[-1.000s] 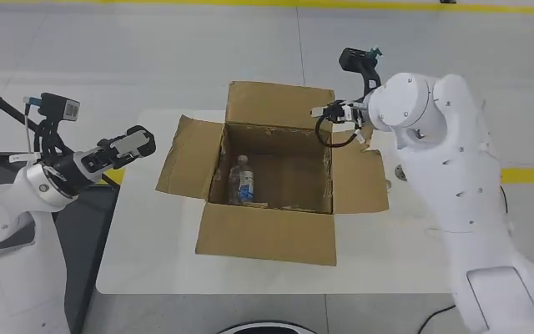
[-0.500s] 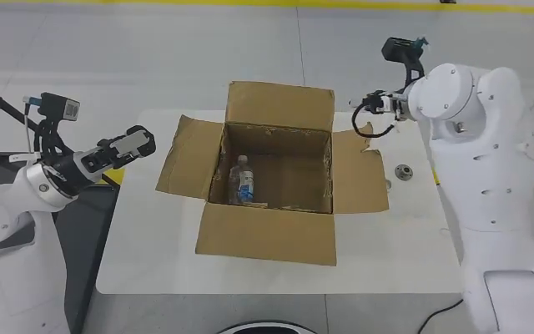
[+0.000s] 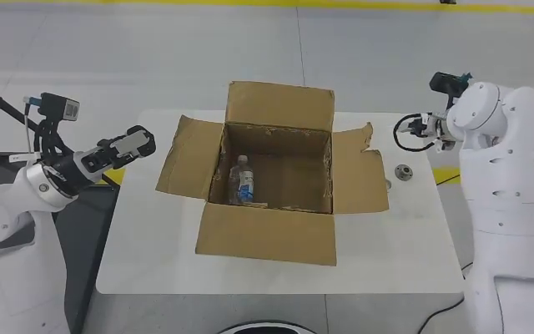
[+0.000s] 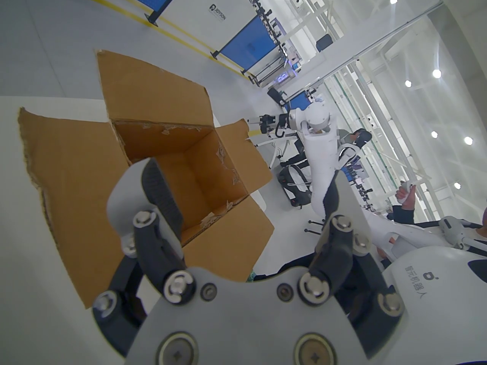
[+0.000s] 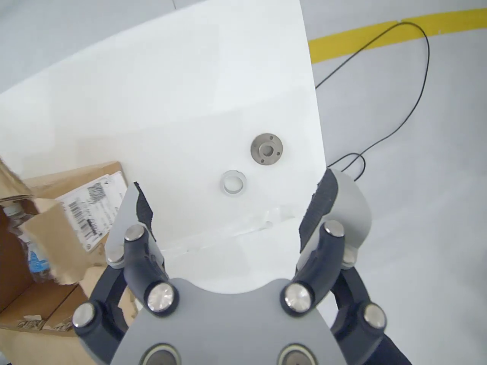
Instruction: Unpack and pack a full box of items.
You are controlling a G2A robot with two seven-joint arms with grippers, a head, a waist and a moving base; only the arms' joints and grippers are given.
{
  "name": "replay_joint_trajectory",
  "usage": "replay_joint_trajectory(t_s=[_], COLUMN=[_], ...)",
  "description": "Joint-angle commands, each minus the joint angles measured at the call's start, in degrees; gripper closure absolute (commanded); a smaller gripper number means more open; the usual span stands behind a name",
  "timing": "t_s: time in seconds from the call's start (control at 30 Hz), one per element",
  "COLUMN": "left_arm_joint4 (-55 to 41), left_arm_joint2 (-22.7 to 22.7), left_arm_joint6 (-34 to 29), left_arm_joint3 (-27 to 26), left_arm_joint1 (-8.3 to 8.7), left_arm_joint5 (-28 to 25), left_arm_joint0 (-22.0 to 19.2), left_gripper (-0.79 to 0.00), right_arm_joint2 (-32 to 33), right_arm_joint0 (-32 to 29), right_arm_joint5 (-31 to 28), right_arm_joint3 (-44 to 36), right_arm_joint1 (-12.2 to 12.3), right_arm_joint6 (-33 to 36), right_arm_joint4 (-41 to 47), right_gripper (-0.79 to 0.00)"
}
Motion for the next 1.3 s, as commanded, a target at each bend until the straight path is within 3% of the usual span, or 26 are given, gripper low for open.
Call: replay_joint_trajectory(t_s=[0.0,0.37,0.43,0.6,0.83,1.07,1.27], left_arm_joint4=[0.00,0.00,0.00,0.00,0.00,0.00,0.00], left_arm_joint2=[0.00,0.00,0.00,0.00,0.00,0.00,0.00], left_arm_joint6=[0.00,0.00,0.00,0.00,0.00,0.00,0.00], left_arm_joint3=[0.00,0.00,0.00,0.00,0.00,0.00,0.00], left_arm_joint1=[0.00,0.00,0.00,0.00,0.00,0.00,0.00], left_arm_joint5=[0.00,0.00,0.00,0.00,0.00,0.00,0.00], left_arm_joint0=[0.00,0.00,0.00,0.00,0.00,0.00,0.00], left_gripper=[-0.785,-0.785,-0.785,-0.785,-0.785,-0.785,-0.785], right_arm_joint2=[0.71,0.98,-1.05,-6.24,-11.57,-15.14,-15.96], right_arm_joint0=[-0.38,-1.13,-0.43,4.45,8.12,7.54,8.20], right_arm_joint5=[0.06,-1.35,-2.68,-4.54,-4.05,0.00,0.03], right_arm_joint3=[0.68,0.27,3.90,13.30,20.49,24.07,25.94], right_arm_joint1=[-0.32,-0.20,0.16,-0.06,-0.86,-1.43,-1.46], right_arm_joint6=[-0.05,-0.71,-0.05,-0.05,-0.05,-0.05,-0.05], right_arm_joint4=[0.27,1.01,-4.33,-6.77,-4.66,-0.44,2.41], right_gripper=[-0.785,-0.785,-0.785,-0.785,-0.785,-0.785,-0.785])
